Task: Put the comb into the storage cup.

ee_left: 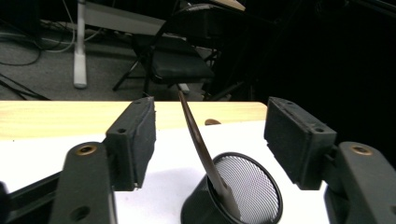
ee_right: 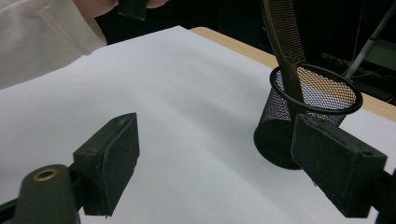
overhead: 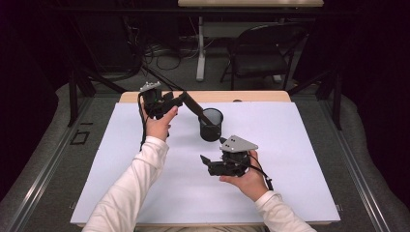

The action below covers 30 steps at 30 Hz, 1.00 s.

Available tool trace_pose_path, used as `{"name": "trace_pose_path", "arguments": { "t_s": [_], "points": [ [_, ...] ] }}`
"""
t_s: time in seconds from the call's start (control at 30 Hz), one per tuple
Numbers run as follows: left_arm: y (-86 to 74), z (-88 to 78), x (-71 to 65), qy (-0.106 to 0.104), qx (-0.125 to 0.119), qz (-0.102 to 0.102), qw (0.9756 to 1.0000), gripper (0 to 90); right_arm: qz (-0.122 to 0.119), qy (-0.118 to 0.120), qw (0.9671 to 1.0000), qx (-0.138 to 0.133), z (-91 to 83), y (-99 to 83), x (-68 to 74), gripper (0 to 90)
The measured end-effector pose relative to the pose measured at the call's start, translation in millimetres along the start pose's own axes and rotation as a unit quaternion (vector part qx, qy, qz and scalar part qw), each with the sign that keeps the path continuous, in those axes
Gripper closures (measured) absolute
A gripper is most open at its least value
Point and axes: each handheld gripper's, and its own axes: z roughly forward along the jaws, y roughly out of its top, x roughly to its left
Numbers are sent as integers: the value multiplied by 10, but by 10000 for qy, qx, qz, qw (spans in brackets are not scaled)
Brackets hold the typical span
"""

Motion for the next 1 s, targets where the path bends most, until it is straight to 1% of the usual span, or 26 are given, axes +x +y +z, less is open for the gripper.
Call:
{"name": "trace_pose_path", "arguments": {
  "t_s": [0.03, 0.07, 0.1, 0.13, 0.17, 0.2, 0.23, 0.3, 0.33, 0.4, 0.43, 0.5, 0.53, 0.63, 0.7, 0.73, 0.8, 0.83, 0.87, 0.9, 0.93, 0.97, 1.0],
  "points": [
    [-1, -16, 2, -13, 21, 17, 10000, 318, 0, 2, 10000, -7, 1, 0, -3, 154],
    [7, -46, 6, -7, 104, 169, 9998, 282, 0, 7, 10000, -8, 2, -1, -5, 154],
    [7, -46, 6, -7, 104, 169, 9998, 272, 0, 7, 10000, -8, 2, -1, -5, 154],
    [9, -65, 3, -11, 106, 218, 9997, 260, -9, 13, 10000, -15, 4, -1, -5, 155],
    [7, -112, 5, -17, 65, 321, 9995, 253, -11, 17, 10000, -19, 3, -1, -3, 155],
    [7, -112, 5, -17, 65, 321, 9995, 252, -11, 17, 10000, -19, 3, -1, -3, 155],
    [6, -132, 9, -61, 59, 343, 9994, 247, -10, 23, 10000, -36, 3, 1, -2, 156],
    [2, -170, 19, -6, 144, 472, 9988, 235, -9, 24, 10000, -47, 5, 1, -2, 157],
    [2, -170, 19, -6, 144, 472, 9988, 235, -6, 29, 10000, -47, 6, 1, -2, 157],
    [-5, -185, 27, 112, 224, 548, 9982, 223, -14, 30, 10000, -50, 8, 1, -1, 159],
    [-8, -191, 33, 99, 257, 548, 9981, 223, -14, 30, 10000, -50, 8, 1, -1, 159],
    [-14, -206, 40, 61, 244, 474, 9986, 205, -15, 31, 10000, -50, 7, 2, 0, 160],
    [-16, -216, 41, 51, 278, 485, 9984, 181, -5, 32, 10000, -55, 7, 2, 0, 160],
    [-30, -242, 29, -104, 328, 486, 9982, 154, -12, 15, 10000, -60, 6, 3, -3, 160],
    [-39, -271, 19, -189, 403, 529, 9976, 154, 7, 37, 10000, -55, 6, 3, -10, 160],
    [-39, -271, 19, -189, 403, 529, 9976, 154, 7, 37, 10000, -55, 6, 3, -10, 160],
    [-42, -293, 17, -215, 461, 597, 9969, 154, 10, 59, 10000, -50, 1, 4, -13, 159],
    [-43, -301, 18, -263, 480, 580, 9968, 154, 17, 60, 10000, -51, -1, 5, -12, 158],
    [-43, -301, 18, -263, 480, 580, 9968, 154, 29, 73, 10000, -62, -2, 6, -12, 157],
    [-50, -321, 12, -337, 495, 561, 9966, 154, 22, 72, 9999, -72, -3, 7, -12, 156],
    [-50, -321, 12, -337, 495, 561, 9966, 153, 22, 72, 9999, -72, -3, 7, -12, 156],
    [-56, -340, 5, -432, 501, 569, 9962, 153, 2, 58, 9999, -103, -5, 10, -13, 157],
    [-58, -350, 3, -462, 500, 583, 9960, 153, -15, 54, 9999, -115, -8, 12, -13, 155]
  ]
}}
